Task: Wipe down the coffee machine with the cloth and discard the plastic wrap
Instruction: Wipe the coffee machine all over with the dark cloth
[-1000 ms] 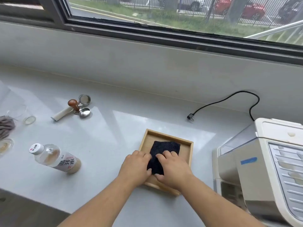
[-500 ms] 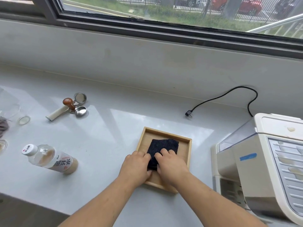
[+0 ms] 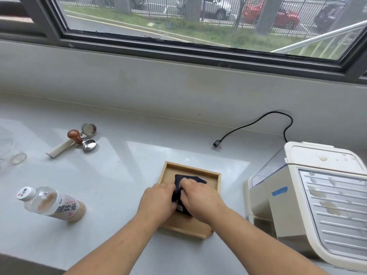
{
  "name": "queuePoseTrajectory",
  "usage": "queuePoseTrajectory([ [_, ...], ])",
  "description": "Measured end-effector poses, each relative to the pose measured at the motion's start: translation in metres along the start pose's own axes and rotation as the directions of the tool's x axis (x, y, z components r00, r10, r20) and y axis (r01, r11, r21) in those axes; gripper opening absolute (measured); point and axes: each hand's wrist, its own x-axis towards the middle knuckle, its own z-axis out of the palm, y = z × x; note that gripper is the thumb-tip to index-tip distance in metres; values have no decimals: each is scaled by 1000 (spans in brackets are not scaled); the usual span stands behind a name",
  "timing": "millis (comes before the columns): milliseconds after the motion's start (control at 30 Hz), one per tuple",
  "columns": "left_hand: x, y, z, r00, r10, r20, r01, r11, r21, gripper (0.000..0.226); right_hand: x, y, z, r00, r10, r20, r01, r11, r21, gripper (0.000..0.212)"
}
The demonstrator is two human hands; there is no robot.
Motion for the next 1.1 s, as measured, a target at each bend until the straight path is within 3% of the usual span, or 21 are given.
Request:
queuePoseTrajectory([
  [200,5,14,-20,999,-39,-32,36,995,-94,19,-6,-4,-43,995,-2,-95,10,996,89,16],
  [467,15,27,-59,990,-110,-90,93,980,-174,22,-14,15,-86,971,60,-230,-45,997,69,13],
  [633,24,28,-91,993,-73,-90,57,983,-174,9,-16,22,-109,955,83,-283,-74,996,43,12],
  [767,25,28,-115,991,-54,-119,35,987,-155,23,-17,21,-125,954,89,-285,-82,996,34,10],
  [967,22,41,-157,964,-49,-260,4,985,-170,19,-17,19,-145,962,70,-262,-73,997,-2,13],
  [1100,23,59,-176,962,-70,-265,6,971,-237,17,-19,16,-158,974,76,-214,-77,997,5,19],
])
